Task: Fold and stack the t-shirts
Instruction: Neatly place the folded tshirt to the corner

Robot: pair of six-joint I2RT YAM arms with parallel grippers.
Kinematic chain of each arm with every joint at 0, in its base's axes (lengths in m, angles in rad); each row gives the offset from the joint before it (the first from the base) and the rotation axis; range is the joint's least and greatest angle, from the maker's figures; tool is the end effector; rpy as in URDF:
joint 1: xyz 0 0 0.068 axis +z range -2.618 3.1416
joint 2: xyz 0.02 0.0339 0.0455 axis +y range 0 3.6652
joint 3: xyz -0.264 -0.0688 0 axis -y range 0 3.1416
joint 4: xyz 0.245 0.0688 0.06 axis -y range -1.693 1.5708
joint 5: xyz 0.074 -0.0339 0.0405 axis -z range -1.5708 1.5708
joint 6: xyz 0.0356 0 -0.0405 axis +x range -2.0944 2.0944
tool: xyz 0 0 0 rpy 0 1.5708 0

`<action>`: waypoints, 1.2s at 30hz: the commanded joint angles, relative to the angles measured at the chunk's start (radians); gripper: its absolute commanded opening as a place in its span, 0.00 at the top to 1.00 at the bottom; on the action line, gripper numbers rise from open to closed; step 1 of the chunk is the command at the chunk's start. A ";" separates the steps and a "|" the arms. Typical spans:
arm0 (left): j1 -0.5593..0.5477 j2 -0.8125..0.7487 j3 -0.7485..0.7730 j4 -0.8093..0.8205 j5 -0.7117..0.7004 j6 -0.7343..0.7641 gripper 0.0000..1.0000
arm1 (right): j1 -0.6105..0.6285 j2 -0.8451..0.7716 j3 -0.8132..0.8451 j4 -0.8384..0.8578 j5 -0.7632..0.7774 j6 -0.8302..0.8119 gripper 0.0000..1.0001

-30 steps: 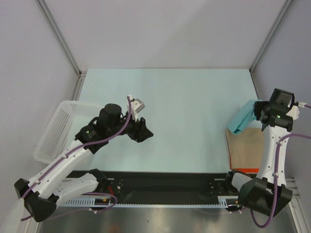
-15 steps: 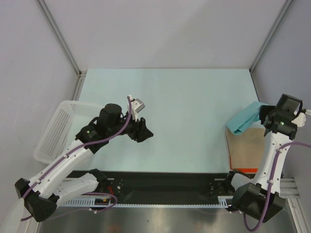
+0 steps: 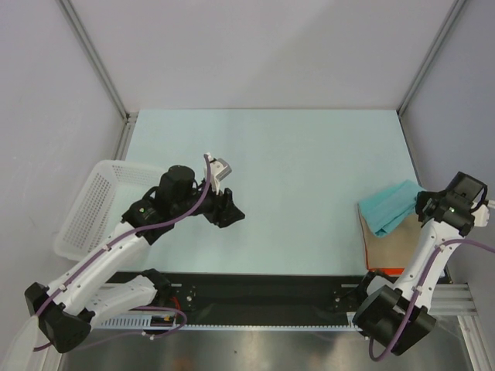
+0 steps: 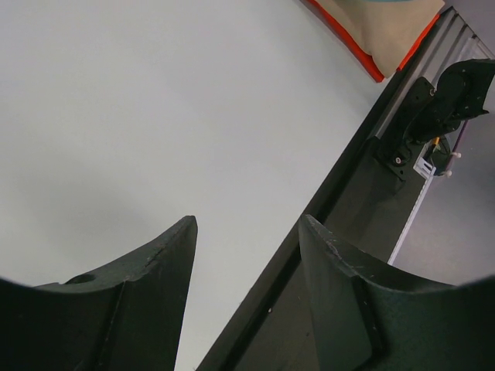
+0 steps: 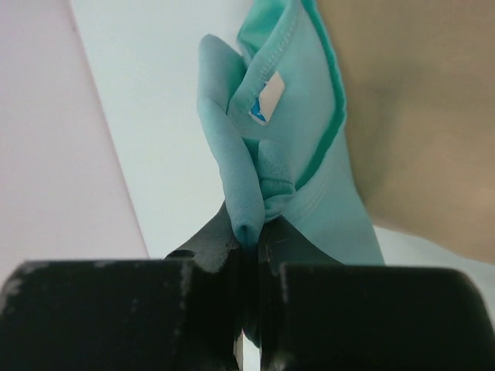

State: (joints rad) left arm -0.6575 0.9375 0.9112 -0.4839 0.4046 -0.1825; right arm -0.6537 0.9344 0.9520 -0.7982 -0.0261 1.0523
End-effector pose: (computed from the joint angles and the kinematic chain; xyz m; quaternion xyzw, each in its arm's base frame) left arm 0.1524 -0.1354 0.3277 0.2976 0.7974 -0.3603 0.3817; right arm 0.1473 -0.1117 0.3130 0.6919 0.6108 0.0880 0.3749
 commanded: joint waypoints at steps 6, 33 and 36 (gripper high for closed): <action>0.010 0.007 0.006 0.028 0.028 0.011 0.39 | -0.118 -0.003 0.014 -0.102 -0.049 -0.196 1.00; 0.019 0.012 -0.008 0.031 0.034 0.012 0.39 | -0.308 0.041 -0.061 -0.205 0.089 -0.472 1.00; 0.021 0.015 -0.009 0.033 0.036 0.012 0.39 | -0.317 0.021 -0.091 -0.177 0.086 -0.468 1.00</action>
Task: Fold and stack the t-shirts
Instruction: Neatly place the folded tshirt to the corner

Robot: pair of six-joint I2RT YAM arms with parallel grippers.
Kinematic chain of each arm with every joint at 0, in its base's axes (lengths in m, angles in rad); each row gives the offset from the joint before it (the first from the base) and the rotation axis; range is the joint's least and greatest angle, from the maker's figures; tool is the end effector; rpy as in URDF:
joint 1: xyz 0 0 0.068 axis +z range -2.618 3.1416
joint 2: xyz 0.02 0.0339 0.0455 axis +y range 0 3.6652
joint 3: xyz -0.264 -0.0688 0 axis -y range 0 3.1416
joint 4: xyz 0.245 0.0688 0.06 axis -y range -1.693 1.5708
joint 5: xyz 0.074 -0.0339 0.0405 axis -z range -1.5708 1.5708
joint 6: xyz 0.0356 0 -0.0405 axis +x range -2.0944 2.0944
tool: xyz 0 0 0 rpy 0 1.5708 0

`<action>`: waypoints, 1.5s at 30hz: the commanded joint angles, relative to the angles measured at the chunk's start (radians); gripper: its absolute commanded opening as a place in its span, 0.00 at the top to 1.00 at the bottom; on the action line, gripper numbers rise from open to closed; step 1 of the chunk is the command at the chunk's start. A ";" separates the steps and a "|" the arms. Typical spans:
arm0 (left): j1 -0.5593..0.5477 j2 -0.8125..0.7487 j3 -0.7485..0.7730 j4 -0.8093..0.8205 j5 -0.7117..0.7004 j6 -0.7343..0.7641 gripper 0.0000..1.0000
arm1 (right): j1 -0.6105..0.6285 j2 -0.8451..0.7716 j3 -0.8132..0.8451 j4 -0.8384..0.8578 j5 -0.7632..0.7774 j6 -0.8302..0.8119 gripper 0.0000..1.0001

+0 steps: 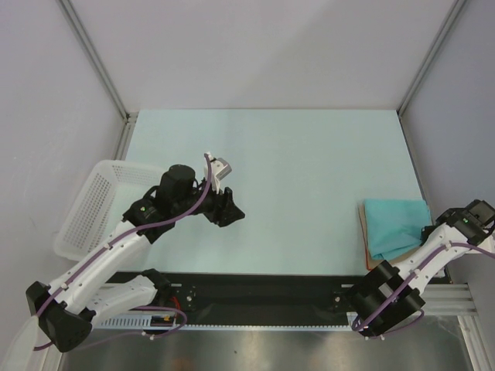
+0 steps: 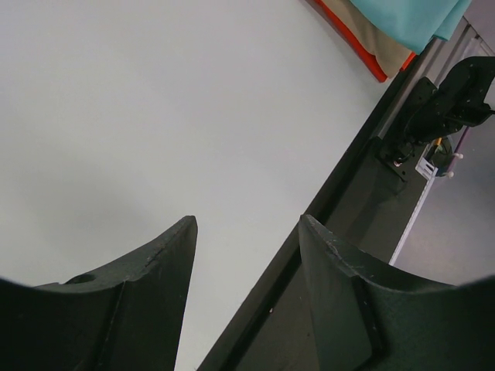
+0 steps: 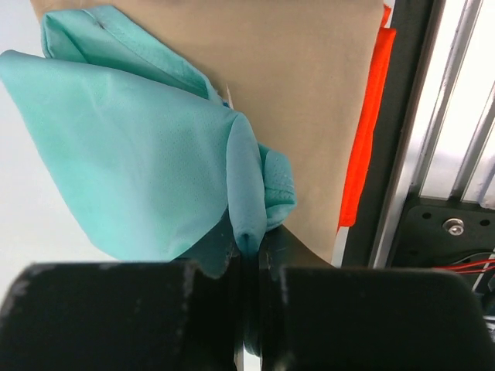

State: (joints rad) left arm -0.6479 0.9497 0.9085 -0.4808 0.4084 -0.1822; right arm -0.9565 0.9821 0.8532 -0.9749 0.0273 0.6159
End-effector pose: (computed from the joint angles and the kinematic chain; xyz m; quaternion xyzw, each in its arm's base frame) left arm 0.1558 -0.1357 0.3249 0.2944 0.8013 -0.3583 0.3779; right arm 0.0992 -0.1423 0.2632 0.6906 0.6851 -0.0523 0.2258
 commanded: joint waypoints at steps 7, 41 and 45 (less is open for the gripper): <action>0.014 0.001 -0.003 0.024 0.033 0.015 0.39 | -0.016 0.019 -0.017 0.045 0.040 -0.057 0.98; 0.028 0.044 0.038 0.027 0.095 -0.036 0.39 | 0.476 0.110 0.142 0.057 0.350 -0.040 0.39; 0.028 0.052 0.038 0.033 0.098 -0.049 0.39 | 0.591 0.141 0.124 0.229 0.194 -0.091 0.49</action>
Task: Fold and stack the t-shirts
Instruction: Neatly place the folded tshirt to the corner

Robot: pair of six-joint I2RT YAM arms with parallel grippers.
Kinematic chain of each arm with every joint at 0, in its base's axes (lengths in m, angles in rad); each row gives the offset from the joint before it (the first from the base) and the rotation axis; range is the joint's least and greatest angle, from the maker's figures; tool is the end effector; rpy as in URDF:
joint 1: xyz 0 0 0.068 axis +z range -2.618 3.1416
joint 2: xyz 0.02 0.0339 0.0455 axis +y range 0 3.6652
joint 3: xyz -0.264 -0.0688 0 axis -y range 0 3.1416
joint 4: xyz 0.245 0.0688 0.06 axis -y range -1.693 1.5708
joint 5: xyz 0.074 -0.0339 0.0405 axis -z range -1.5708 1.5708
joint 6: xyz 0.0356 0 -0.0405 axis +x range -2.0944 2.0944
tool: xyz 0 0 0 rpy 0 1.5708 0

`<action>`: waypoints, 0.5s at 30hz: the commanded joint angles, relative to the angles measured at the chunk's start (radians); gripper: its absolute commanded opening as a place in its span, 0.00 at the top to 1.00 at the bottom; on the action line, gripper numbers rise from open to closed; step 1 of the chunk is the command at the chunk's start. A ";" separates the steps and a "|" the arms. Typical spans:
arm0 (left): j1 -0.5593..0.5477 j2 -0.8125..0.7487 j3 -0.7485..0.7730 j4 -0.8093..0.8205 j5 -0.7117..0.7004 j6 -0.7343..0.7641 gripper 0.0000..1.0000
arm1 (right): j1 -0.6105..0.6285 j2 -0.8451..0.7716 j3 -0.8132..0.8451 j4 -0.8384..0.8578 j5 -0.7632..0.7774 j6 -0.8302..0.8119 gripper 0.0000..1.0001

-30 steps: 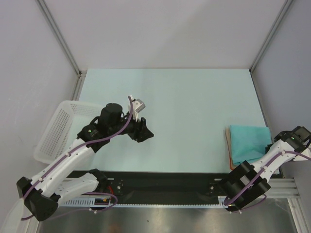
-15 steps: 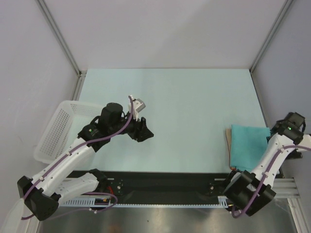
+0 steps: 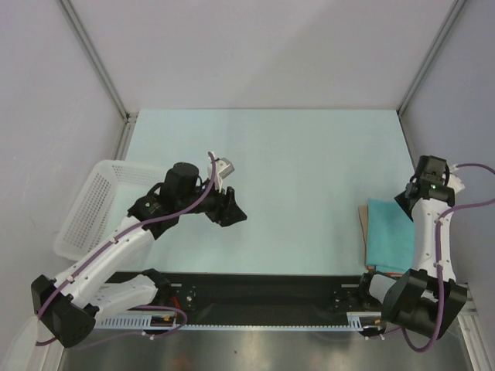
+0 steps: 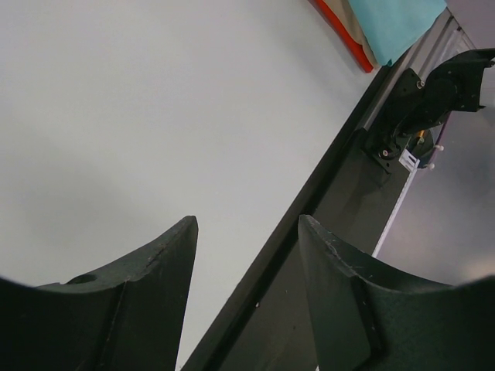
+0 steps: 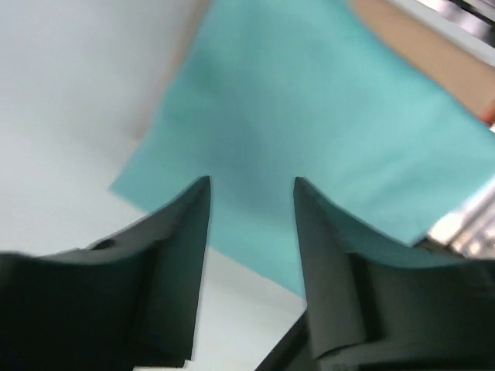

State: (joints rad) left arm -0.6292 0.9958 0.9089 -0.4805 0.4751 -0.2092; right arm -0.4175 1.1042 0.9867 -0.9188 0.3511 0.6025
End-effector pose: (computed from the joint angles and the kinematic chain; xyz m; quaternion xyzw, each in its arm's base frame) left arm 0.1641 -0.1396 0.3168 0.2883 0.8098 -0.3787 0.3430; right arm 0.1836 -0.0948 0.2877 0.5039 0.8063 -0.1437 0.2745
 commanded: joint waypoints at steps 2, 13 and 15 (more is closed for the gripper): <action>0.010 0.009 0.047 0.023 0.022 -0.024 0.39 | 0.100 0.025 -0.031 0.228 -0.220 -0.057 0.67; 0.010 -0.008 0.120 -0.101 -0.042 -0.042 0.39 | 0.017 0.138 -0.321 0.687 -0.667 0.048 1.00; 0.010 -0.009 0.136 -0.119 -0.067 -0.041 0.39 | 0.029 0.187 -0.318 0.751 -0.722 0.042 1.00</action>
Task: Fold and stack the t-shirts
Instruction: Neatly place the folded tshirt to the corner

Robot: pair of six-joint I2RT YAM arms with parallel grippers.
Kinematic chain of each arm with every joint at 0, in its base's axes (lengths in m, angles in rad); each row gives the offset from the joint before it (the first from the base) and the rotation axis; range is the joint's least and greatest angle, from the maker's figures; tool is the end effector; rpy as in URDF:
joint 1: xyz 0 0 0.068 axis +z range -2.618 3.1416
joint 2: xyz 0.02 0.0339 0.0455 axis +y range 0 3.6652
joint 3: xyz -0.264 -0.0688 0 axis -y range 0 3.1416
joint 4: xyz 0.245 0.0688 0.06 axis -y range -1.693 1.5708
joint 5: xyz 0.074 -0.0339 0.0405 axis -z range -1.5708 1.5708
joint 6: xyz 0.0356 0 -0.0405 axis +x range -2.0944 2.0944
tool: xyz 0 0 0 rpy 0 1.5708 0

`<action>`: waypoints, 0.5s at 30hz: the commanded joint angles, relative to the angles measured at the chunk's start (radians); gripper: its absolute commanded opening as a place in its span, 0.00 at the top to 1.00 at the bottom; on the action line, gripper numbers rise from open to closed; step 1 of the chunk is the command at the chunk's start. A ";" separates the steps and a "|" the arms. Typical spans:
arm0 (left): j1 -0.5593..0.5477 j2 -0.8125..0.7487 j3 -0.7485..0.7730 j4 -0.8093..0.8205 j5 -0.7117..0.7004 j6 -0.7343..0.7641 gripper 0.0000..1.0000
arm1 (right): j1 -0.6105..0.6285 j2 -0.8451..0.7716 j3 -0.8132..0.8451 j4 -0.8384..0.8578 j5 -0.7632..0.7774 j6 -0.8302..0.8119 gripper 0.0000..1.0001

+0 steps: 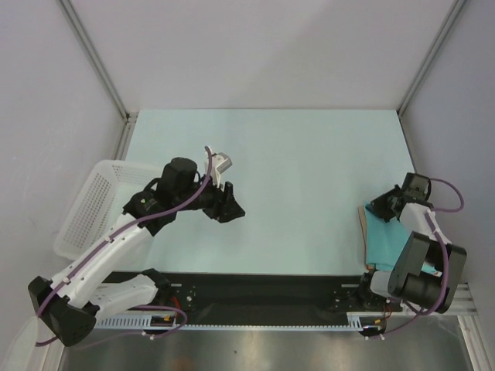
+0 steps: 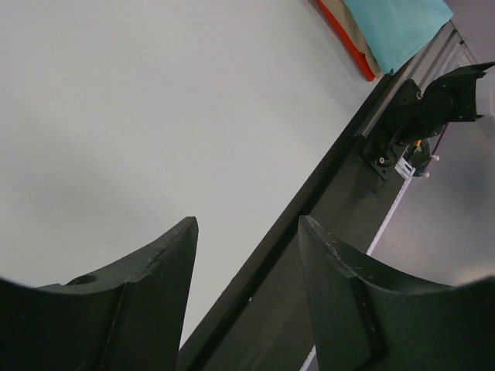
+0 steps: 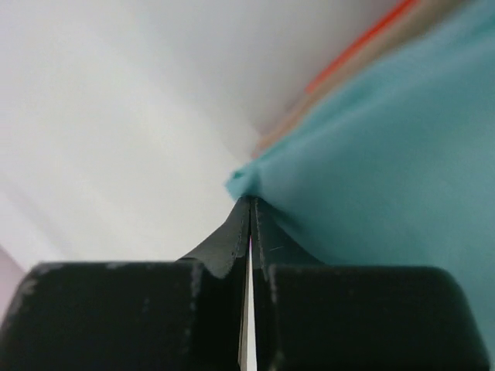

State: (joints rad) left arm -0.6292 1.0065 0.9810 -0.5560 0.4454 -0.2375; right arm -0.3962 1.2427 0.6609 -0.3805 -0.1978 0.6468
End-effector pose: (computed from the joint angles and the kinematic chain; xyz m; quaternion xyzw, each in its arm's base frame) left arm 0.1639 -0.1383 0.3320 0.2699 0.8216 -0.3708 0.3386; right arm 0.2194 -0.0842 0.1896 0.4473 0.8379 0.1307 0.2840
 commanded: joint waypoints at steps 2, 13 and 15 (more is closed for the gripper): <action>0.010 -0.014 0.085 -0.071 -0.056 -0.017 0.39 | 0.020 0.108 0.029 0.206 -0.187 -0.001 1.00; 0.010 0.014 0.099 -0.090 -0.186 -0.126 0.36 | 0.284 0.093 0.436 -0.195 -0.092 -0.138 0.94; 0.010 0.011 0.070 -0.061 -0.209 -0.172 0.33 | 0.373 0.066 0.402 -0.091 -0.199 -0.057 0.82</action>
State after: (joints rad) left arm -0.6277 1.0149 1.0611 -0.6525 0.2966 -0.3157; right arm -0.1364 1.3449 1.0843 -0.4725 -0.2825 0.5488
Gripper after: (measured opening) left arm 0.660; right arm 0.094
